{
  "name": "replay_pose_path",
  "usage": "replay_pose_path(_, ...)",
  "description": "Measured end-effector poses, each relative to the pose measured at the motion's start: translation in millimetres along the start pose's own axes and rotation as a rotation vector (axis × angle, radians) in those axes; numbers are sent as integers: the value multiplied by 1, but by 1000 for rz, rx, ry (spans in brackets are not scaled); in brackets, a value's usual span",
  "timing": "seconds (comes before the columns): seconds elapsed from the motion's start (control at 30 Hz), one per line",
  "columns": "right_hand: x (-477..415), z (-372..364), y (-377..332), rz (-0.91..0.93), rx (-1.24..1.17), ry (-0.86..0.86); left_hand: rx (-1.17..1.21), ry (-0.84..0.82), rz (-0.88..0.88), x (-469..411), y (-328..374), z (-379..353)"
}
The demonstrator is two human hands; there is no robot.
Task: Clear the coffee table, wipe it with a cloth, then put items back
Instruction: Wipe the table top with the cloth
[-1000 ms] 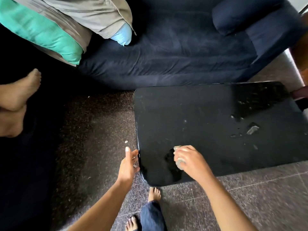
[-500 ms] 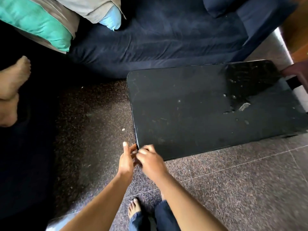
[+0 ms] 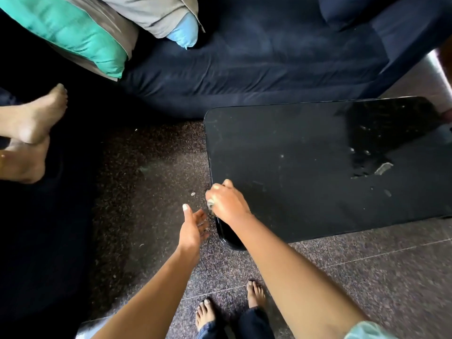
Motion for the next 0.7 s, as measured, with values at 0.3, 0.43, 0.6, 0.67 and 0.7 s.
replay_pose_path(0.3,-51,96,34,-34,-239,465,34,22,-91,-12,25,-13)
replay_pose_path(0.43,2,112,52,160,-316,574,74,72,-159,-7,49,-30)
replay_pose_path(0.6,87,117,86,135,-497,583,70,-308,-43,0,85,-116)
replay_pose_path(0.67,124,124,104,95,-587,589,-19,-419,-43,12,102,-160)
replay_pose_path(0.7,141,130,114,77,-632,580,-54,-463,-47,17,109,-181)
Point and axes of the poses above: each hand's wrist, its own x-axis away from the middle knuckle, its own z-axis out of the back of the hand, y = z × x, the point moved 6 cm from there along -x, towards the middle knuckle, and after that the axes turned 11 degrees about -y, right-handed, at the moved point
